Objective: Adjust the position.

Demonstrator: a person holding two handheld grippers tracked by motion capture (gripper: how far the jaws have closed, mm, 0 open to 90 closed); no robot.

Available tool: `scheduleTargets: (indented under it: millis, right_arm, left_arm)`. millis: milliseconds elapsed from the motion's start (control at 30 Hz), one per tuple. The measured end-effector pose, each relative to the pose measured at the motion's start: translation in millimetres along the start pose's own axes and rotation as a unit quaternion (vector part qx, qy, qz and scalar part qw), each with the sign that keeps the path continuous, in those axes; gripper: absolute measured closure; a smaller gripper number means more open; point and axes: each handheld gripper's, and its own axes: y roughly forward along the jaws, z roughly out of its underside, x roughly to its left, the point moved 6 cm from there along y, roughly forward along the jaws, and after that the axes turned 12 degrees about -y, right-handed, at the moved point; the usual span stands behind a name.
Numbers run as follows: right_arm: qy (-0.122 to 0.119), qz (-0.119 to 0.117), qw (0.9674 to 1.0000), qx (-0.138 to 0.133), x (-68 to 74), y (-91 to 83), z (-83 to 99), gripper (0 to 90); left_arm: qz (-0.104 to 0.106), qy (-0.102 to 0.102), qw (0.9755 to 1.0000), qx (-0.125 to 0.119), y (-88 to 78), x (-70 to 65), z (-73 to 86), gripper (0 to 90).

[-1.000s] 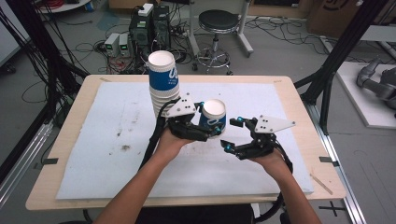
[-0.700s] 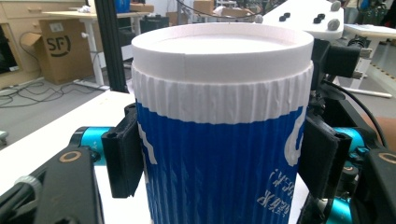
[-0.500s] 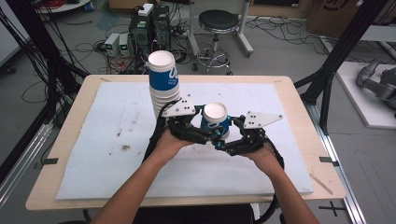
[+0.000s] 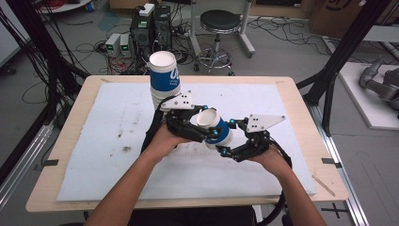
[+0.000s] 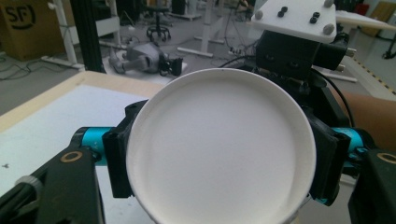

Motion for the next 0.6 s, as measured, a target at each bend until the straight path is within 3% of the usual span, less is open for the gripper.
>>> scheduleTargets:
  millis: [133,233,333,400,533,600]
  right_arm:
    - [0.022,0.005,0.9991,-0.036,-0.1,3.1,-2.4,14.0]
    - [0.014,-0.001,0.9992,-0.038,0.1,3.8,-3.4,17.6]
    - [-0.015,0.001,0.9998,-0.016,0.0,0.2,-2.3,21.8]
    - [-0.035,-0.003,0.9994,0.005,-0.4,-1.8,-1.8,22.6]
    - [-0.054,-0.014,0.9981,0.027,-0.4,-5.8,-2.2,23.3]
    - [-0.065,-0.022,0.9970,0.036,0.3,-6.0,-2.6,23.3]
  left_arm:
    - [0.020,-0.010,0.9994,-0.026,1.3,-3.5,-1.7,28.8]
    - [0.022,-0.007,0.9995,-0.022,1.3,-4.6,-0.8,28.5]
    - [0.017,0.007,0.9998,-0.002,2.4,-5.8,2.7,27.0]
    - [0.004,0.018,0.9996,0.020,2.4,-5.1,4.9,20.5]
    - [0.015,0.020,0.9987,0.044,0.6,-4.8,8.0,18.7]
    - [0.036,0.019,0.9977,0.055,0.4,-6.9,10.5,20.6]
